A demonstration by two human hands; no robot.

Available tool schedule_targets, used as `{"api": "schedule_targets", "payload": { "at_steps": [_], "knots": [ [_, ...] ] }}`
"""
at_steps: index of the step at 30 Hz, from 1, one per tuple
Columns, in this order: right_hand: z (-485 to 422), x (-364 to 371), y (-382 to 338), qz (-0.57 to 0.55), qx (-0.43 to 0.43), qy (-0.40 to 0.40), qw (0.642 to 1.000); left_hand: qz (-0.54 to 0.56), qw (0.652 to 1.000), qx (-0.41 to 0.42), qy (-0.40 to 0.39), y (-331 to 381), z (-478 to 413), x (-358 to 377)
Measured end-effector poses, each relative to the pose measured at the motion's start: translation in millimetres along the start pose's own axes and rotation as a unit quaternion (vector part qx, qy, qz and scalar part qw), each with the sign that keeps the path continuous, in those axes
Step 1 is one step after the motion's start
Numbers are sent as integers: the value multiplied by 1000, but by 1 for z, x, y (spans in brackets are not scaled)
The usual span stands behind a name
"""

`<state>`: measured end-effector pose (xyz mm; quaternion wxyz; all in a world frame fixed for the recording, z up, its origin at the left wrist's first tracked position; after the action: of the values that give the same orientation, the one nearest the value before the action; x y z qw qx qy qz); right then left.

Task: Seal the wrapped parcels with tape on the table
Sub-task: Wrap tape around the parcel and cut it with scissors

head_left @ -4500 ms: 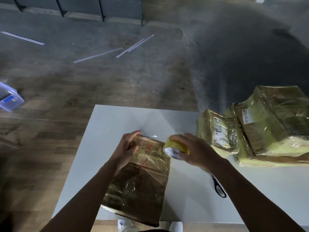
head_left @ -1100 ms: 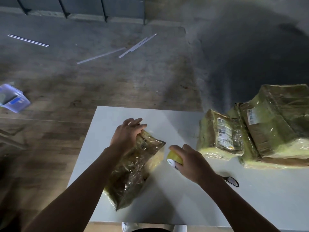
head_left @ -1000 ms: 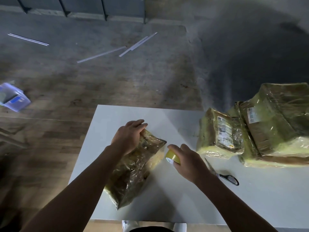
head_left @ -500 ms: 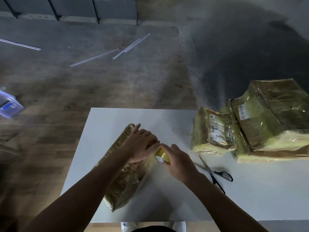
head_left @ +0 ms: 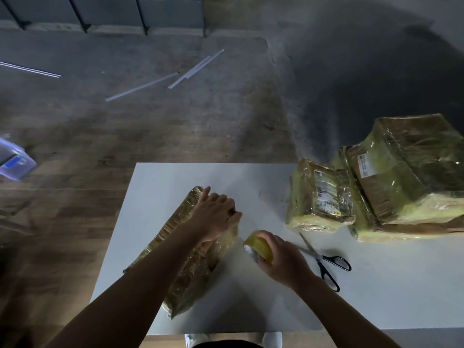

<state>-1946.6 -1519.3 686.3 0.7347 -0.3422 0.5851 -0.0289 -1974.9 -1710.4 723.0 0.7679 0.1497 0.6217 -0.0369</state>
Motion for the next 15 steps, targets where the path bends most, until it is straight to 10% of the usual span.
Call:
{"api": "schedule_targets", "payload": {
  "at_steps": [15],
  "knots": [
    [-12,22,8,-121,83,-11,989,-71,994,-88,-5,34,-10,1]
  ]
}}
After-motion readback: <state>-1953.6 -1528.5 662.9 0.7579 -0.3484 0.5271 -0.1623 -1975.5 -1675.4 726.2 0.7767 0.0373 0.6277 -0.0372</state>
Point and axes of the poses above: each hand's wrist, its own z-axis away from the middle knuckle, its own x-axis out of the palm, y = z × x, the point moved 5 cm from there along -z, towards the middle knuckle, and after that the axes turned 5 degrees about x, right-handed, at the moved point
